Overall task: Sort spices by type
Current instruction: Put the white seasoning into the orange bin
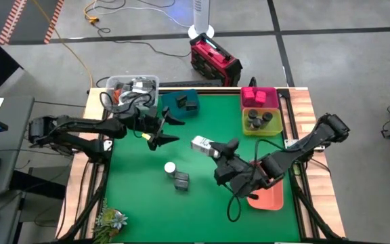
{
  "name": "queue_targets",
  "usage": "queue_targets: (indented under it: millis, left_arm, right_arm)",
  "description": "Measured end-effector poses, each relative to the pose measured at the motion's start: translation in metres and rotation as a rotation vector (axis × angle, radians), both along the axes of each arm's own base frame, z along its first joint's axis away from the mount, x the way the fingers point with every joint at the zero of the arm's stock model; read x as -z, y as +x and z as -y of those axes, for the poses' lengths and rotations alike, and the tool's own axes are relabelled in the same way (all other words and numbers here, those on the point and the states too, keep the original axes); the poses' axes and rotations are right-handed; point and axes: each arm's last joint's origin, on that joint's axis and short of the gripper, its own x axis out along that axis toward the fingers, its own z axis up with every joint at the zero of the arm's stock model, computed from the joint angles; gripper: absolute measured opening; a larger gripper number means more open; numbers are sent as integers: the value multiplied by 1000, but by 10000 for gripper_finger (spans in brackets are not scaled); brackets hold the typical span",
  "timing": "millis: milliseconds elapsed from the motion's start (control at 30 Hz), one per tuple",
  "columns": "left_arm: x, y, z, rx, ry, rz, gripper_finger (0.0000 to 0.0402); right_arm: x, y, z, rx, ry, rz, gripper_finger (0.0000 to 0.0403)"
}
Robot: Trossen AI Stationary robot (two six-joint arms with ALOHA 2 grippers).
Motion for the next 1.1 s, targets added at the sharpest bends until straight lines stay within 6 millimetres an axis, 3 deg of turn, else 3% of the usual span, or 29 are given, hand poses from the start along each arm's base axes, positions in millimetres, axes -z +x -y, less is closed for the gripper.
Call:
queue_targets:
  millis: [567,833,1100]
  left_arm:
    - [-6,-17,1,-125,-6,-94,336]
    - [0,-17,1,-155,-29,-164,336]
    - [6,-15,7,-137,-2,-215,336]
  right_arm:
    - [-12,-59,30,85,877,-55,223]
    - [-28,-91,35,366,1131,-166,223]
    - [-19,-111,40,699,1228,-324,223]
